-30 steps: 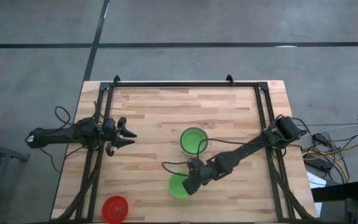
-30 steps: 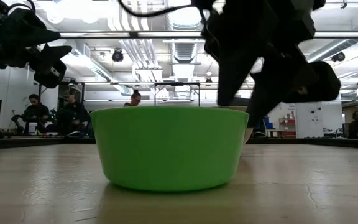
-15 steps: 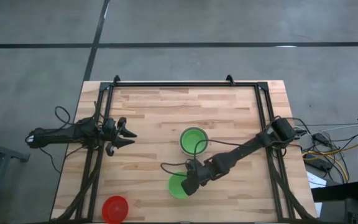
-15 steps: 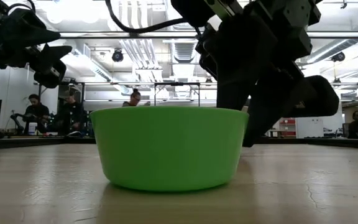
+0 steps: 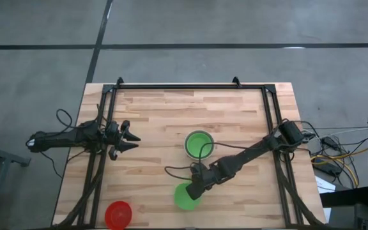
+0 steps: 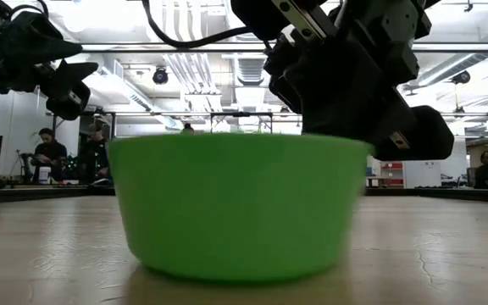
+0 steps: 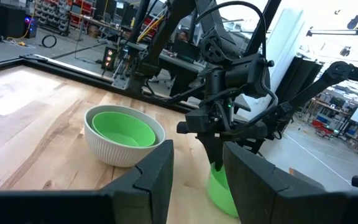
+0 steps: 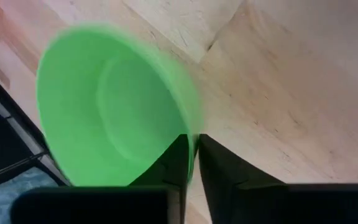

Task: Nest bowls inside each other
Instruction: Stack the green bowl on top of the other green bowl

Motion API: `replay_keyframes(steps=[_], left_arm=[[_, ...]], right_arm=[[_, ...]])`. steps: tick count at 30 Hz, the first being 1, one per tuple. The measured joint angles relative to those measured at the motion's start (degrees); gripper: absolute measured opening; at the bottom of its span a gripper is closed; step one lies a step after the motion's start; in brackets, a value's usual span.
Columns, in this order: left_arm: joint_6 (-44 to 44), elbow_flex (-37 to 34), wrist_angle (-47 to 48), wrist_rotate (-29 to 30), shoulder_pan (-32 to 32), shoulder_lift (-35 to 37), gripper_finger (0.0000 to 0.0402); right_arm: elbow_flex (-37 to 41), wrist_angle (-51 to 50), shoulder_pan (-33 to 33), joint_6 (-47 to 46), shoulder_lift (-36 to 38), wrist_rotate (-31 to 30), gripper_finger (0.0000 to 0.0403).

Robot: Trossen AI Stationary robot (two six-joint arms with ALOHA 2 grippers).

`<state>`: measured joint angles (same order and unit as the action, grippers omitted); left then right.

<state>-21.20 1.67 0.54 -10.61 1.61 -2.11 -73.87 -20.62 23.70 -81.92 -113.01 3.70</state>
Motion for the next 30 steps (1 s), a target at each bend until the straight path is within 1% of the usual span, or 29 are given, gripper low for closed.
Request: replay_keyframes(steps=[3,5,30], left_arm=[[0.01,0.00,0.00,-0.01,0.01,0.00,0.0145],[0.01,0.00,0.00,-0.02,0.01,0.00,0.0145],[-0.01,0.00,-0.02,-0.02,0.01,0.00,0.0145]], right_arm=[[0.00,-0.05,-0.09,0.51,0.00,0.00,0.0013],[0.00,0.00,-0.12,0.89,-0.09,-0.02,0.0010],[-0.06,0.04,-0.74,2.85,0.09,0.70,0.0008]])
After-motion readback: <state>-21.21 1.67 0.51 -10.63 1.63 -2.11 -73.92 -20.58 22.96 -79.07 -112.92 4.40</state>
